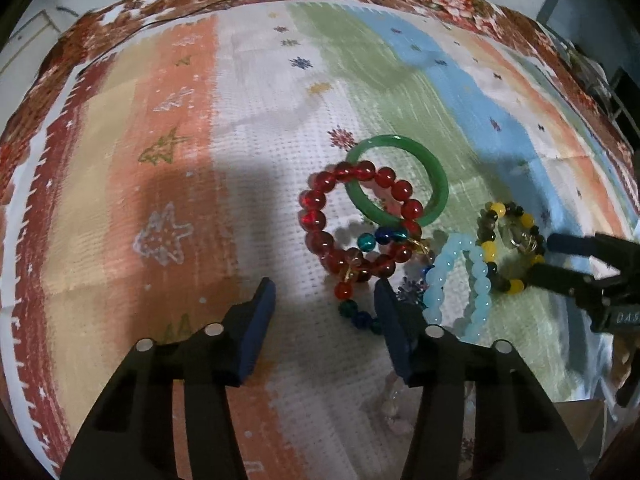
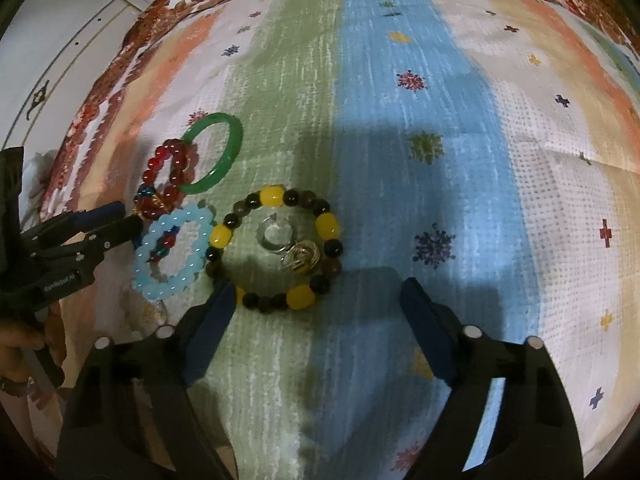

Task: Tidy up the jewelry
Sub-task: 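Grasp the multicolour bead bracelet with left tool while right tool grasps yellow-black bracelet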

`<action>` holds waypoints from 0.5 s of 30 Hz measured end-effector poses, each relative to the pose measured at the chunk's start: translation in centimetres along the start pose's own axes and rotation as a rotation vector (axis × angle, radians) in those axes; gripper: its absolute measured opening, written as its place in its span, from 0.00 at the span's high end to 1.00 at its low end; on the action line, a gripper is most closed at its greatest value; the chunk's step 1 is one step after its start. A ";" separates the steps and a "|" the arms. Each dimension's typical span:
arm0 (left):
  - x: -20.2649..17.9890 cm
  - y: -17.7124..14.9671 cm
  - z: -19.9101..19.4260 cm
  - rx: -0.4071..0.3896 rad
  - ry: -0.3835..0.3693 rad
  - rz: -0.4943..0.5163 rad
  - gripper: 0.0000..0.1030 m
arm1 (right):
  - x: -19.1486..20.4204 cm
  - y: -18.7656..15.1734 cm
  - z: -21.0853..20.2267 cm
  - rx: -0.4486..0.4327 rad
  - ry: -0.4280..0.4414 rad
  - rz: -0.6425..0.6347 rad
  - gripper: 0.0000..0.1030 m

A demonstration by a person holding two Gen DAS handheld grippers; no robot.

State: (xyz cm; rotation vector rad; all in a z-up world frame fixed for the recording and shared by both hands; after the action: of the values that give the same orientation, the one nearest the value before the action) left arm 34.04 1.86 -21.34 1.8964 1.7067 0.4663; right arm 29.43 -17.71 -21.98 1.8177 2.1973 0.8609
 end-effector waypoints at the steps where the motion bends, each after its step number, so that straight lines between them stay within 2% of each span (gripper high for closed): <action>1: -0.1 0.0 0.2 0.000 0.003 0.012 0.59 | -0.1 0.1 0.1 0.002 -0.006 -0.001 0.26; 3: -0.4 0.0 0.4 -0.005 0.008 0.039 0.64 | -0.2 0.2 0.4 0.005 -0.020 -0.009 0.30; 5: -0.6 0.1 0.5 -0.009 0.000 0.050 0.76 | -0.4 0.4 0.5 0.005 -0.034 -0.012 0.33; 6: -0.7 0.1 0.5 -0.009 -0.006 0.051 0.85 | -0.5 0.5 0.6 0.005 -0.039 -0.013 0.36; 8: -0.9 0.1 0.6 -0.009 -0.004 0.063 0.88 | -0.7 0.7 0.8 0.003 -0.055 -0.018 0.43; 10: -1.1 0.0 0.5 -0.010 0.000 0.076 0.90 | -0.8 0.7 1.0 0.003 -0.065 -0.023 0.46; 12: -1.0 0.0 0.4 -0.012 0.004 0.075 0.91 | -0.8 0.7 0.9 -0.001 -0.081 -0.044 0.55; 14: -1.0 0.1 0.2 -0.013 0.004 0.064 0.91 | -0.6 0.6 0.8 0.007 -0.062 -0.032 0.77; 15: -0.9 0.1 0.1 -0.015 0.004 0.059 0.91 | -0.5 0.6 0.7 0.012 -0.054 -0.027 0.81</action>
State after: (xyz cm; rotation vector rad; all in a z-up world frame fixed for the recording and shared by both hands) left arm 34.09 0.93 -21.24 1.9407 1.6498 0.5045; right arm 30.40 -17.91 -22.36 1.7913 2.1934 0.7861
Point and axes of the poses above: each gripper's, at about its wrist camera, not at the fingertips, and z roughly the way its jaws point, x to its left, y to its top, the point moved 8 cm from there along z, roughly the way its jaws point, and after that the axes turned 13 degrees about -x, right-handed, at the moved point
